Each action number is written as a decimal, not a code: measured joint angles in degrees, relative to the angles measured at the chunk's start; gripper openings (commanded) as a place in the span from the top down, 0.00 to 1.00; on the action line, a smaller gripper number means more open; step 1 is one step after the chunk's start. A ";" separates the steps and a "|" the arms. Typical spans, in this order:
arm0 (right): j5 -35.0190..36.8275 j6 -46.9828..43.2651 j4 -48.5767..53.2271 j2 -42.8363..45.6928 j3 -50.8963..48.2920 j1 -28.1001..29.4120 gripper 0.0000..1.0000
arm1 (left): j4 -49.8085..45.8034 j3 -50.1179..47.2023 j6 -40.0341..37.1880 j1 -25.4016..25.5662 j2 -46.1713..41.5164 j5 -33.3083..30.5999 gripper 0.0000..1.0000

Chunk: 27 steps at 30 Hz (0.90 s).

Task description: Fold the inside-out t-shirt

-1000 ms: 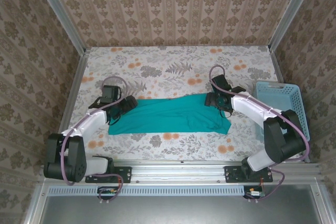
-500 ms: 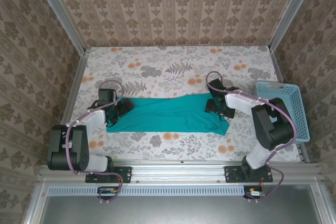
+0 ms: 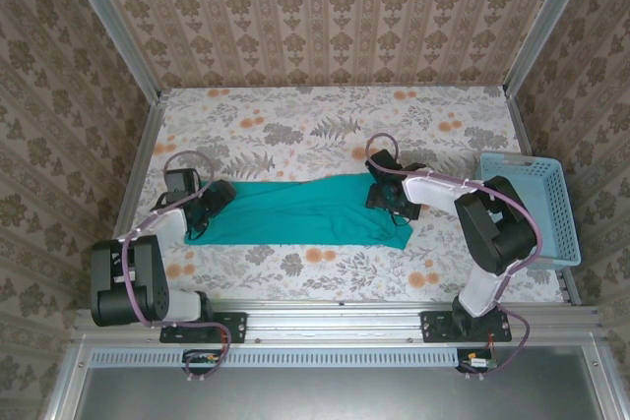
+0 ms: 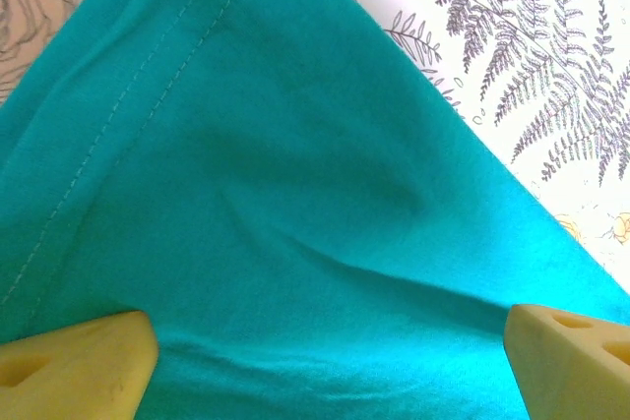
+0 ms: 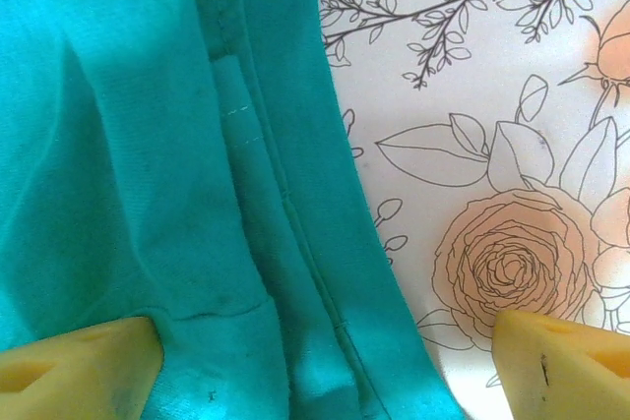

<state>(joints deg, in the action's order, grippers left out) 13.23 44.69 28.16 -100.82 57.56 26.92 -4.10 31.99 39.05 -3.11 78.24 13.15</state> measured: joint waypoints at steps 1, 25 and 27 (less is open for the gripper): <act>0.07 0.20 -0.15 -0.07 0.00 0.04 0.11 | 0.13 -0.13 -0.02 -0.22 -0.11 0.13 0.05; 0.39 -0.09 -7.89 0.09 -1.31 2.99 1.00 | 1.84 -1.53 0.00 -0.70 -1.09 0.85 0.05; -0.13 -0.46 -8.33 1.09 -2.21 2.95 1.00 | 2.32 -1.92 0.09 -0.15 -1.40 0.57 0.05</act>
<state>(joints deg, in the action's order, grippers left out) 13.10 44.23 19.84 -99.72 55.35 29.87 -1.78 30.06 39.13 -3.27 76.84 13.72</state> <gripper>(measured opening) 0.068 0.950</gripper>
